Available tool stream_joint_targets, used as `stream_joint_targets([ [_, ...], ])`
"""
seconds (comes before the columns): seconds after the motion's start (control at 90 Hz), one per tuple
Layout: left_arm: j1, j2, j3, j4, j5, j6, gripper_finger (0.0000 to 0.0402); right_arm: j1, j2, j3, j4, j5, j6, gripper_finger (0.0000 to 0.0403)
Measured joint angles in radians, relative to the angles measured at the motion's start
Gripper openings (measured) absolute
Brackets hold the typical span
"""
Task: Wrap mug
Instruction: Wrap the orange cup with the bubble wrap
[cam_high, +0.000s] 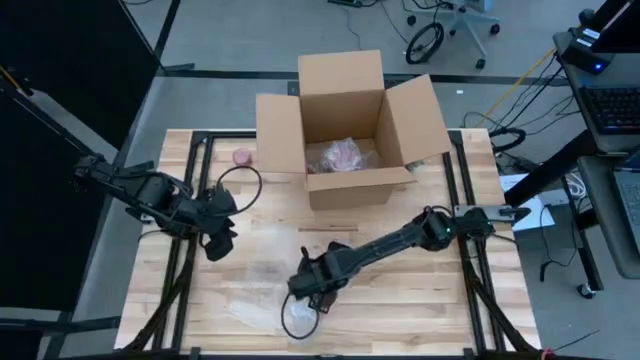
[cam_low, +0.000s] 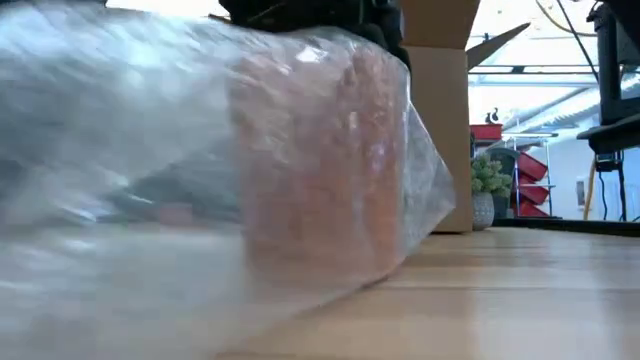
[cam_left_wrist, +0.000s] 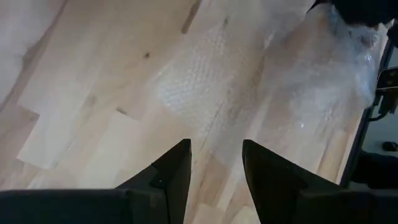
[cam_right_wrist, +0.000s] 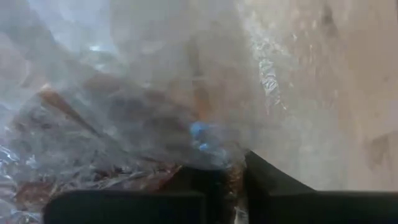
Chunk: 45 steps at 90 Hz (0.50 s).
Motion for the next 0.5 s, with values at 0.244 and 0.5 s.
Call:
stream_joint_targets([
  [0.244,0.0,0.0,0.0,0.0,0.002,-0.007,0.0132,0.018,0.018,0.002,-0.001,0.028,-0.026,0.0137],
  [0.5,0.0,0.0,0.0,-0.001,0.002,-0.007,0.0132,0.018,-0.054,0.009,-0.017,0.009,-0.005,0.0233],
])
